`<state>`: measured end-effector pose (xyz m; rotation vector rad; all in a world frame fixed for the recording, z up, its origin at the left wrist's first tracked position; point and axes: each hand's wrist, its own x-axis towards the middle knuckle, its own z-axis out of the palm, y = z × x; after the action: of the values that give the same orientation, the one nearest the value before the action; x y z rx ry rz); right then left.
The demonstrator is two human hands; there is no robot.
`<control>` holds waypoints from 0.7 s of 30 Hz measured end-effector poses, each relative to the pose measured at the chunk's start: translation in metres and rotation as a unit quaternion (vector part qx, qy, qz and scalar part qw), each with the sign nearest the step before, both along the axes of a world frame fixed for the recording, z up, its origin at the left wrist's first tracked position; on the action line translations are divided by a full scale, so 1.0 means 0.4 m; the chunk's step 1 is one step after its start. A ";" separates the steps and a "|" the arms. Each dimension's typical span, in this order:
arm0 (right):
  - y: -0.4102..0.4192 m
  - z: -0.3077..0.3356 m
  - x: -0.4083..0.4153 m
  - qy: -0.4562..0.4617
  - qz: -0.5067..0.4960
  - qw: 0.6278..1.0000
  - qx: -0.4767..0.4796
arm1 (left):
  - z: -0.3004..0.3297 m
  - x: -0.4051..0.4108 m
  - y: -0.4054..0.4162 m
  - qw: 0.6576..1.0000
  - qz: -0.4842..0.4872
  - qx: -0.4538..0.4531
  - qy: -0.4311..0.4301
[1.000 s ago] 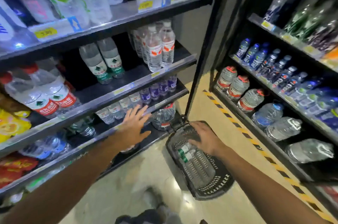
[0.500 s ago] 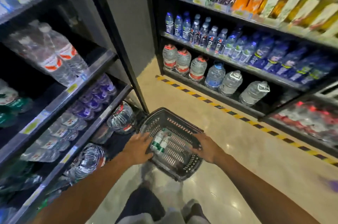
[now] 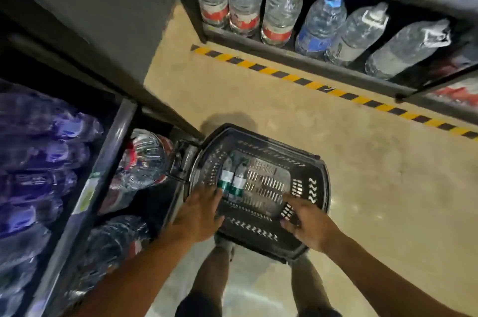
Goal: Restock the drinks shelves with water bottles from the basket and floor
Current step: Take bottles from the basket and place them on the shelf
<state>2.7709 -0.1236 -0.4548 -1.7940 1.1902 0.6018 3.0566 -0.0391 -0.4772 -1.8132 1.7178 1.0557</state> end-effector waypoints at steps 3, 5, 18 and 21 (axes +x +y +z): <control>0.027 -0.271 0.013 0.005 0.020 1.000 0.007 | -0.252 -0.005 0.010 1.000 0.010 0.011 0.003; 0.066 -0.455 0.019 -0.008 0.038 0.999 0.003 | -0.413 -0.005 0.021 0.999 -0.005 0.034 0.004; 0.131 -1.215 0.256 -0.025 -0.311 0.945 0.096 | -0.983 -0.060 0.028 0.995 0.052 0.080 0.006; 0.146 -1.271 0.358 -0.030 -0.430 0.902 0.033 | -1.012 -0.049 0.034 0.996 0.062 0.064 0.006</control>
<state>2.9142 -0.0652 -0.9634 -1.0408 1.7152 0.0576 3.0368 -0.0256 -0.8818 -1.8544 1.5236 1.2001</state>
